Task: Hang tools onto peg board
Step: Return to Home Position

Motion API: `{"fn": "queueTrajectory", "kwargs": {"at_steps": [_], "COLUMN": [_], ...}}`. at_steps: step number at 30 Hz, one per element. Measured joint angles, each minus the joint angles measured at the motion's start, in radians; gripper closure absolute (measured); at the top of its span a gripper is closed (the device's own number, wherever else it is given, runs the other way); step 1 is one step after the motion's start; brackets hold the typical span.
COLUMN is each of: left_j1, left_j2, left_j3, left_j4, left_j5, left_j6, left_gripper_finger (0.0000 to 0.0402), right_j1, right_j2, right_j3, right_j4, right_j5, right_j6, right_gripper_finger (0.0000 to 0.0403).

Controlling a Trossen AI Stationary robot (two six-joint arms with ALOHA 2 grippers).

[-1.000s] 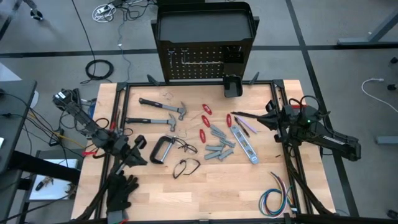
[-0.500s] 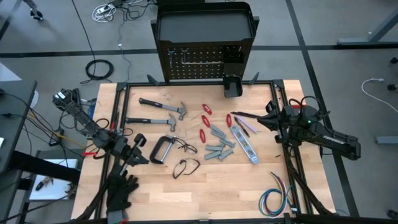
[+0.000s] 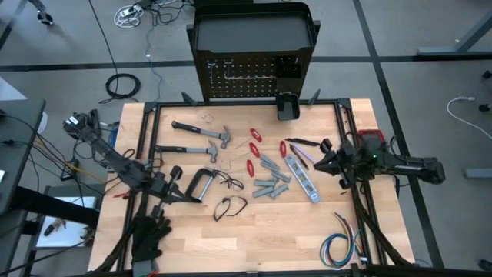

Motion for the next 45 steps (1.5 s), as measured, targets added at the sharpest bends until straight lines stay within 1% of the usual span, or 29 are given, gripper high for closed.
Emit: {"fn": "queueTrajectory", "kwargs": {"at_steps": [2, 5, 10, 11, 16, 26, 32, 38, 45], "left_j1": [0.028, 0.07, 0.135, 0.15, 0.212, 0.339, 0.422, 0.48, 0.521], "left_j2": [-0.021, -0.072, -0.179, -0.198, -0.284, -0.405, -0.416, -0.416, -0.416], "left_j3": [0.0, 0.0, 0.0, 0.0, 0.0, 0.0, 0.0, 0.0, 0.0], "left_j4": [-0.088, -0.235, -0.453, -0.464, -0.464, -0.465, -0.467, -0.468, -0.469], "left_j5": [0.0, 0.0, 0.0, 0.001, 0.008, 0.008, 0.008, 0.008, 0.008], "left_j6": [0.0, 0.0, 0.0, 0.0, 0.0, 0.0, 0.0, 0.0, -0.001], "left_gripper_finger": [0.0392, 0.0392, 0.0392, 0.0392, 0.0392, 0.0392, 0.0392, 0.0392, 0.0392], "right_j1": [0.009, 0.013, 0.012, 0.012, 0.004, -0.074, -0.081, -0.086, -0.174], "right_j2": [0.0, 0.0, 0.0, 0.0, 0.0, 0.0, 0.0, 0.0, 0.0], "right_j3": [0.0, 0.0, 0.0, 0.0, 0.0, 0.0, 0.0, 0.0, 0.0], "right_j4": [-0.079, -0.148, -0.155, -0.155, -0.155, -0.155, -0.155, -0.155, -0.155], "right_j5": [-0.001, -0.001, -0.001, -0.001, -0.001, -0.001, -0.001, -0.002, -0.004], "right_j6": [0.006, 0.006, 0.006, 0.006, 0.006, 0.006, 0.006, 0.006, 0.006], "right_gripper_finger": [0.0366, 0.0368, 0.0367, 0.0366, 0.037, 0.0367, 0.037, 0.0369, 0.0368]}}
